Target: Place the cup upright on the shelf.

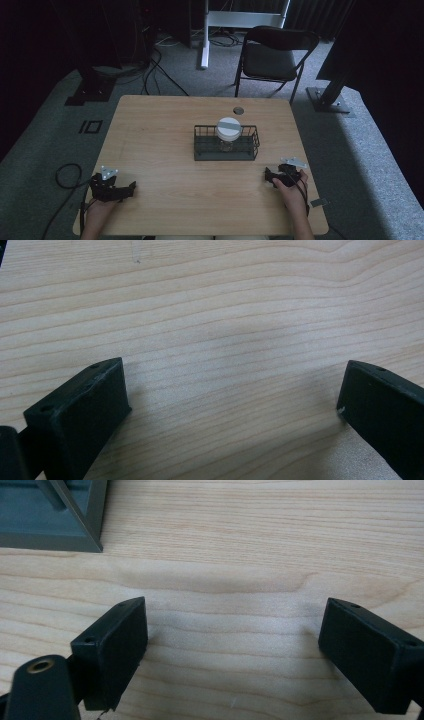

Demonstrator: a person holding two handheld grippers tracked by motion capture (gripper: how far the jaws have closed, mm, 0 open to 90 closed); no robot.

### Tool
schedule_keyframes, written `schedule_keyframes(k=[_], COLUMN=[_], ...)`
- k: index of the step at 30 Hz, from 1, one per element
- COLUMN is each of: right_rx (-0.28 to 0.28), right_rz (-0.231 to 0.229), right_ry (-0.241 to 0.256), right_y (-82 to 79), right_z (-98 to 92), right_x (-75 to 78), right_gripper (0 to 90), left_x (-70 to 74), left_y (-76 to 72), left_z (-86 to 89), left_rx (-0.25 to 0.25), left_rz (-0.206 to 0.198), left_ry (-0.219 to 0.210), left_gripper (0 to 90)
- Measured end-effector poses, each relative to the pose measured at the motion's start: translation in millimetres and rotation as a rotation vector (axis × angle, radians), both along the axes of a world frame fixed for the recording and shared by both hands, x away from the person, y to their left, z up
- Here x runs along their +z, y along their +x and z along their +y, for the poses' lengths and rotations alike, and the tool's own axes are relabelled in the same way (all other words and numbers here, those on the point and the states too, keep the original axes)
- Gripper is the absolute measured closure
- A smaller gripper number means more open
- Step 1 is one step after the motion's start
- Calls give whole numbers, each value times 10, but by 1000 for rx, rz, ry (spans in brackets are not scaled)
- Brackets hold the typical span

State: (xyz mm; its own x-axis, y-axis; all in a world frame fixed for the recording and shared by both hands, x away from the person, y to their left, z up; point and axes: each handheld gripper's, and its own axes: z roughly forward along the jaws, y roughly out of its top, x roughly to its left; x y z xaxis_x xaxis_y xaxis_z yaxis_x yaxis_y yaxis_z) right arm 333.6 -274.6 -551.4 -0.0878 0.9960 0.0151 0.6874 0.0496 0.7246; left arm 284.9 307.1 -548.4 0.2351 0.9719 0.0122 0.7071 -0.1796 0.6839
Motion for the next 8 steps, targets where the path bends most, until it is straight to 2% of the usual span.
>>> schedule_keyframes(k=[6, 8], right_rx=[1, 1], right_rz=[0, 0], right_ry=[-1, -1], right_y=[1, 1], right_z=[-1, -1], right_x=[0, 0], right_gripper=[118, 118], left_x=[0, 0], left_y=[0, 8], left_z=[0, -7], left_rx=[3, 21], left_rz=[0, -1], left_ry=[-1, -3], left_gripper=[2, 2])
